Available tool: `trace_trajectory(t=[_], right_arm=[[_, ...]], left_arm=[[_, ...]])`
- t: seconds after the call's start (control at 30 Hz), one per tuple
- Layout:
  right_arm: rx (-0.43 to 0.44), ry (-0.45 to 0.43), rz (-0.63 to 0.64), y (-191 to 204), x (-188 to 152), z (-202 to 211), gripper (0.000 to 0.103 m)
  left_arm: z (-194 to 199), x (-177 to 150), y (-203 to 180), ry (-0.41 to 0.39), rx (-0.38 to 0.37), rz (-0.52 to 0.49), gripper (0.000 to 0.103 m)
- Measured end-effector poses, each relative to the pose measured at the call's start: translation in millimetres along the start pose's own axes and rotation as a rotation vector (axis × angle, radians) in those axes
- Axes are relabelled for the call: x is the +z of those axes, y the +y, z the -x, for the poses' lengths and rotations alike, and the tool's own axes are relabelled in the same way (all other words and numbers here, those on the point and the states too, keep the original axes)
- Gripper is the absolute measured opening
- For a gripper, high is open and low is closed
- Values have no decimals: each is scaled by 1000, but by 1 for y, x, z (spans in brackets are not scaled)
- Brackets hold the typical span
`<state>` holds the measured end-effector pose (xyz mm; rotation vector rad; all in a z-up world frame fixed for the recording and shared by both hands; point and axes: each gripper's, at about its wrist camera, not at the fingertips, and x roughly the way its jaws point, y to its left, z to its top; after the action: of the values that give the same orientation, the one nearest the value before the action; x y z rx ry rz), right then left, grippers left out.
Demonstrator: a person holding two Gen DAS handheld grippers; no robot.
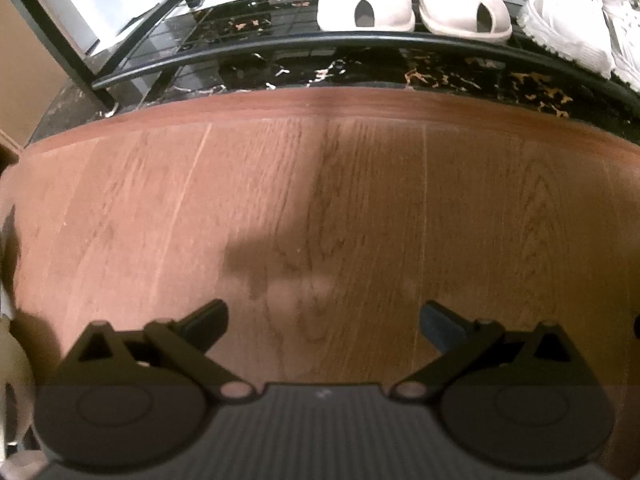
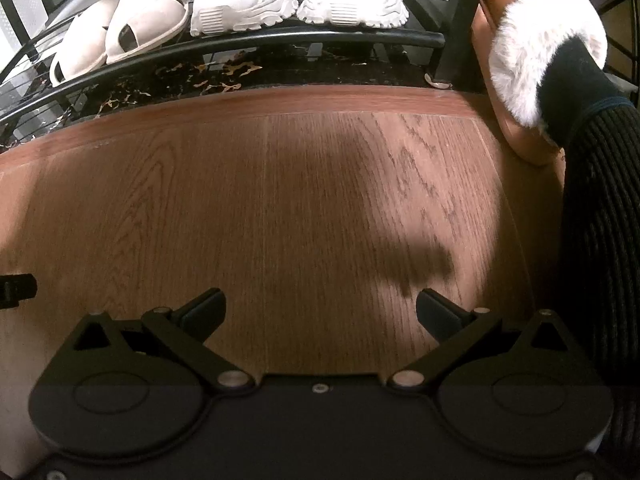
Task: Organize scattered shoes
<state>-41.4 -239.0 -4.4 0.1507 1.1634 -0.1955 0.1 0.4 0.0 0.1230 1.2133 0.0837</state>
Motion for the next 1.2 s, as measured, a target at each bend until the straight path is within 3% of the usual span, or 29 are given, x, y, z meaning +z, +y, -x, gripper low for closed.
trace_trajectory(t=[0.17, 0.33, 1.2], right_arm=[[-1, -1, 3, 2, 1, 0, 103], [2, -6, 0, 2, -1, 1, 103], [18, -44, 34, 4, -3, 4, 103]], left_arm=[[-1, 1, 7, 8, -14, 2, 102], [0, 4, -1, 5, 24, -21, 102], [0, 2, 0, -10, -8, -4, 102]])
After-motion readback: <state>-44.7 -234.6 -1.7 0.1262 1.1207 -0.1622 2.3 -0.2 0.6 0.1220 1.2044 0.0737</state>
